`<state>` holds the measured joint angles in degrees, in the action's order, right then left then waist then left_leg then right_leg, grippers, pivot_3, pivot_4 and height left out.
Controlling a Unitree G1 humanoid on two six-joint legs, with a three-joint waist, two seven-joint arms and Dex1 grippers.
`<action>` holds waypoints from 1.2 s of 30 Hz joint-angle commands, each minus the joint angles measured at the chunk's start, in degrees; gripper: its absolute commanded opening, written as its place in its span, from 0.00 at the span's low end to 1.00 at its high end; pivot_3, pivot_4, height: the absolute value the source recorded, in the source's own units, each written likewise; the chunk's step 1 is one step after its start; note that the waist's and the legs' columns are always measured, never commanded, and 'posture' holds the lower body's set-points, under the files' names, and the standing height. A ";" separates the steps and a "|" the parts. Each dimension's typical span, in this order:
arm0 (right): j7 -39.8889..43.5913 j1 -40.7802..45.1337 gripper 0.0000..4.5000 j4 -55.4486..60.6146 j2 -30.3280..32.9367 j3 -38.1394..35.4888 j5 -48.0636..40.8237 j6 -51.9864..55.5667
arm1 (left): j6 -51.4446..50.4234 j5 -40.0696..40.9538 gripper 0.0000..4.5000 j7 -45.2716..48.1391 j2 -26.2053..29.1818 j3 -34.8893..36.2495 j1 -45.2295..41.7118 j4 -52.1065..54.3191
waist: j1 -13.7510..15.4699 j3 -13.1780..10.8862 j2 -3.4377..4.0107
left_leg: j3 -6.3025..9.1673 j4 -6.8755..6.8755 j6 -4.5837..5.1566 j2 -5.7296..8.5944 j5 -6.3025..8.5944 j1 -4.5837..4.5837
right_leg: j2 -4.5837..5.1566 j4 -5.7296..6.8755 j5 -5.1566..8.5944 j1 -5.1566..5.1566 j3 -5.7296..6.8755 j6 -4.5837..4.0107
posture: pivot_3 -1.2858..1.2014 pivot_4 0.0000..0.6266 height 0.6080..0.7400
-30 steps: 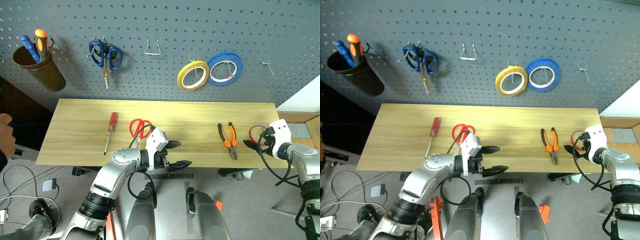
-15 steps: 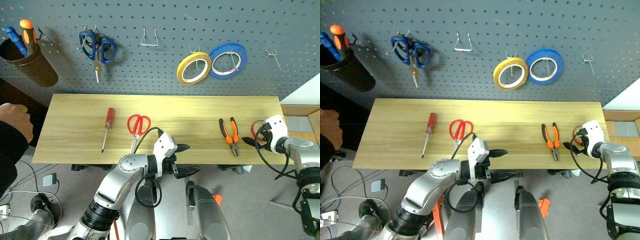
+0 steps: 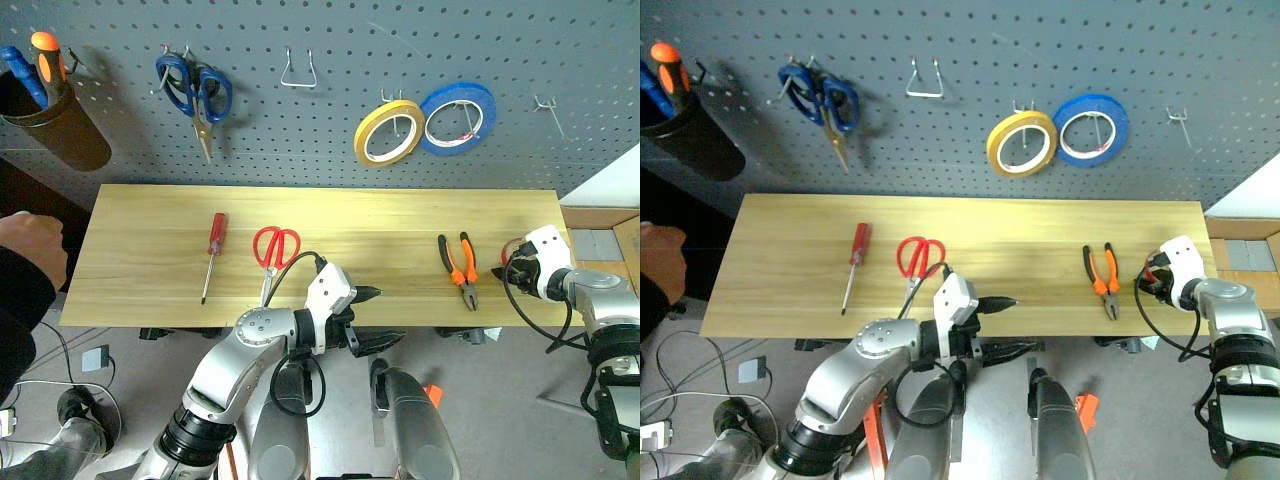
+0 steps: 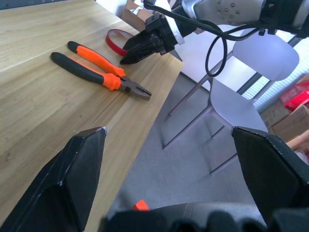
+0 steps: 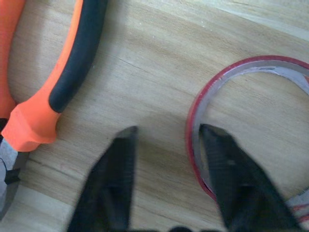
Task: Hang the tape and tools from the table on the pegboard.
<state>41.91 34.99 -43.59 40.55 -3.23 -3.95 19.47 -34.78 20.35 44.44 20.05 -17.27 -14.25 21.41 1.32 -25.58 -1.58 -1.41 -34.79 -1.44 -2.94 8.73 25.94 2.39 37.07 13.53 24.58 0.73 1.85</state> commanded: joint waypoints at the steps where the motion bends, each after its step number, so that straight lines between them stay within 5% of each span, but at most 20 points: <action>1: -1.61 -1.29 0.13 -0.92 -0.50 -0.11 0.69 1.32 | 0.35 1.49 0.99 0.42 0.24 0.75 -0.11 1.45 | 0.00 0.00 -0.01 | -0.01 0.00 0.00 -0.06 0.00 0.00 | 0.00 0.00 0.01 0.00 -0.01 -0.01 | 0.55 0.85 1.00; 3: -2.19 -1.23 0.01 -0.23 -0.43 -0.62 0.37 1.61 | 0.42 1.55 0.99 0.76 0.57 1.05 -0.29 1.21 | 0.00 -0.01 -0.01 | -0.07 0.00 0.00 -0.10 0.00 0.00 | 0.01 -0.03 0.05 0.02 -0.05 -0.08 | 0.55 0.85 1.00; 10: -5.21 -3.32 0.01 7.52 -0.89 -3.50 -1.82 5.10 | 2.00 1.51 0.99 1.99 1.56 2.26 -1.47 -0.60 | 0.03 -0.03 0.00 | -0.20 0.12 0.00 -0.06 0.00 0.08 | 0.09 -0.04 0.09 0.23 -0.13 -0.14 | 0.55 0.83 1.00; 15: -10.38 -9.46 0.01 26.33 -4.07 -11.53 -8.32 12.18 | 4.87 5.66 0.99 1.84 -1.66 7.28 -3.28 -1.26 | 0.15 -0.03 0.05 | -0.23 0.06 -0.02 -0.10 -0.02 0.89 | -0.01 0.08 -0.10 1.06 -0.06 0.18 | 0.54 0.79 1.00; 25: -22.82 -21.41 0.01 62.51 -12.43 -25.34 -19.63 26.71 | 11.54 7.92 0.99 8.38 -1.85 7.54 -5.78 -2.25 | 0.00 0.31 0.27 | -0.34 -0.03 -0.24 0.22 -0.09 0.92 | 0.00 0.06 -0.05 1.07 0.00 0.48 | 0.51 0.63 1.00; 32: -32.32 -23.30 0.01 77.69 -23.69 -27.21 -24.37 24.34 | 21.45 4.28 0.99 11.02 -4.77 6.69 -10.00 -12.34 | -0.83 2.31 0.44 | -0.35 -0.11 -0.15 0.30 -0.02 0.99 | -0.05 -0.03 -0.14 1.08 0.01 0.63 | 0.48 0.49 1.00; 36: -34.09 -21.37 0.01 78.70 -24.83 -26.57 -23.75 19.36 | 26.41 2.53 0.99 10.12 -7.46 6.66 -12.06 -16.73 | -1.78 3.85 0.38 | -0.36 -0.16 -0.11 0.34 0.00 1.02 | -0.06 -0.04 -0.22 1.07 -0.02 0.73 | 0.48 0.41 1.00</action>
<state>8.73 12.77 33.25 15.48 -28.46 -27.77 42.25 -11.62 23.74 54.52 13.66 -10.05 -25.79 5.03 -0.47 -21.74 -1.20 -1.79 -34.96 -1.54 -2.59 8.73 26.96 2.33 37.00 13.29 25.65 0.69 2.60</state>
